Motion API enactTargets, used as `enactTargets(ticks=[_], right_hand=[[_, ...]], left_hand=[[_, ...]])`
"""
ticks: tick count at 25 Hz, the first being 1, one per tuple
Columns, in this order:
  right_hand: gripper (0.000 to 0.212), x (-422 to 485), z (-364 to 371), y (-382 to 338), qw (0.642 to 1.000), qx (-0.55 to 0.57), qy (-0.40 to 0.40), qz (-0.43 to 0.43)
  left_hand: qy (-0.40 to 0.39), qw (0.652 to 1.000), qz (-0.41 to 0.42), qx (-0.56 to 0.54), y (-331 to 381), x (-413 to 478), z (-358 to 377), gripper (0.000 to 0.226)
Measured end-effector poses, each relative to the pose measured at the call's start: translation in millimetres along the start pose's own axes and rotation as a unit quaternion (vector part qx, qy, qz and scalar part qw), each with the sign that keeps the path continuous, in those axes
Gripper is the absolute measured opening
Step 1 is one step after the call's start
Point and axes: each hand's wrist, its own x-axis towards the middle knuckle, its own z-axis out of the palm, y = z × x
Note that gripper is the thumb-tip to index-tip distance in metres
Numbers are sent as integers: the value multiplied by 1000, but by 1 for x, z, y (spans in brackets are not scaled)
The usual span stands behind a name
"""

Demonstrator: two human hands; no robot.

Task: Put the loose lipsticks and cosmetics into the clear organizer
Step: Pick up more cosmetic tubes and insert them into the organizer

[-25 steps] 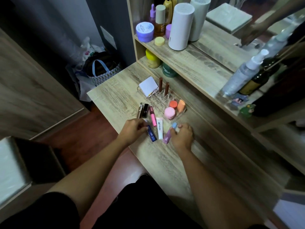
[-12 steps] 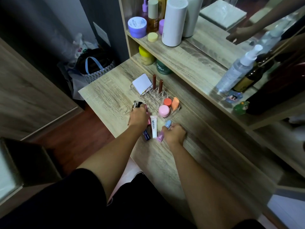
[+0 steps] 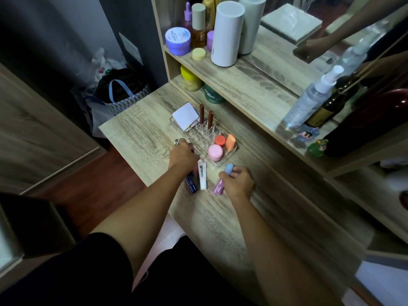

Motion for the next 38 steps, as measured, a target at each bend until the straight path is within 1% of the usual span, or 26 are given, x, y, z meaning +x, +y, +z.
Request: enactTargets(ticks=[2,4,6,7,9,10,12,15,17,21,25,29,32,35,38], right_hand=[[39,-1,-10,-7,998,13,10,-61],[38,-3,-18,-23,989,29,-5,-146],[29,-2,-22,-45,976,35,-13,-216],[25,1,-22,-57,972,33,-15,-234],[25,10,-19,-80,969,25,-18,-246],[25,16,-17,-90,968,21,-16,-251],[25,28,-13,-104,964,9,-12,-264],[23,43,-7,-113,963,-38,7,-267],[26,51,-1,-115,966,-58,11,-252],[26,59,9,-117,968,-93,2,-233],[26,60,15,-119,957,-154,-7,-244],[25,62,16,-119,946,-193,-32,-258],[27,63,17,-120,939,-227,-55,-254],[30,64,18,-123,925,-278,-68,-250],[28,66,19,-124,925,-282,-84,-242]], left_hand=[[-4,999,-20,-50,2,3,-18,49],[-32,987,-16,-157,4,7,-39,48],[-90,953,1,-290,7,12,-58,44],[-115,938,18,-326,9,16,-65,41],[-139,929,50,-339,13,22,-75,32],[-133,929,55,-341,15,25,-77,26],[-91,932,52,-347,18,31,-78,18],[-30,949,66,-306,19,42,-76,13],[-14,961,88,-261,20,50,-75,9],[-18,975,139,-173,20,62,-70,10],[-39,976,180,-114,17,71,-64,11],[-44,974,203,-84,16,77,-62,17],[-36,974,211,-75,18,79,-61,18],[-44,972,224,-52,21,80,-60,18],[-55,970,235,-33,22,82,-60,18]])
